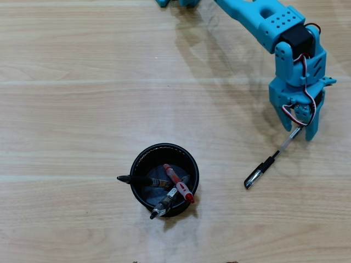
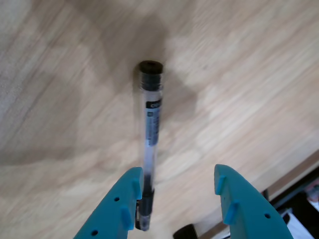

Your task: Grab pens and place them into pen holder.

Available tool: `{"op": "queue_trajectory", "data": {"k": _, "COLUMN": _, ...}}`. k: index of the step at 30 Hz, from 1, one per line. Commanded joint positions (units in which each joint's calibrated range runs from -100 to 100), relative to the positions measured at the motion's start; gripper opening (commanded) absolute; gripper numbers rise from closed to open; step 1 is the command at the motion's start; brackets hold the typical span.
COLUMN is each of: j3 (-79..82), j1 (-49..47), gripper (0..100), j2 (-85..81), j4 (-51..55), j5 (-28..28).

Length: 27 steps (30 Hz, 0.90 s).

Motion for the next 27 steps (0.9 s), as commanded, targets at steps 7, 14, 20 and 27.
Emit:
{"op": "queue_trajectory", "data": {"k": 7, "j3": -1.8, "j1": 1.1, "gripper": 17, "j2": 3.2, "j4": -2.9, "j5": 0.3}}
{"op": "queue_trajectory", "data": {"k": 14, "j3": 4.5, "j1": 2.6, "gripper": 16, "j2": 2.7, "j4": -2.6, "j5": 0.4}}
{"op": "queue_trajectory", "data": {"k": 20, "j3": 6.9, "j1": 2.7, "gripper": 15, "j2": 2.5, "j4": -1.5, "j5": 0.4}}
{"op": "queue_trajectory", "data": {"k": 27, "j3": 7.2, "j1": 2.0, "gripper": 14, "j2": 2.5, "j4": -1.3, "j5": 2.3}}
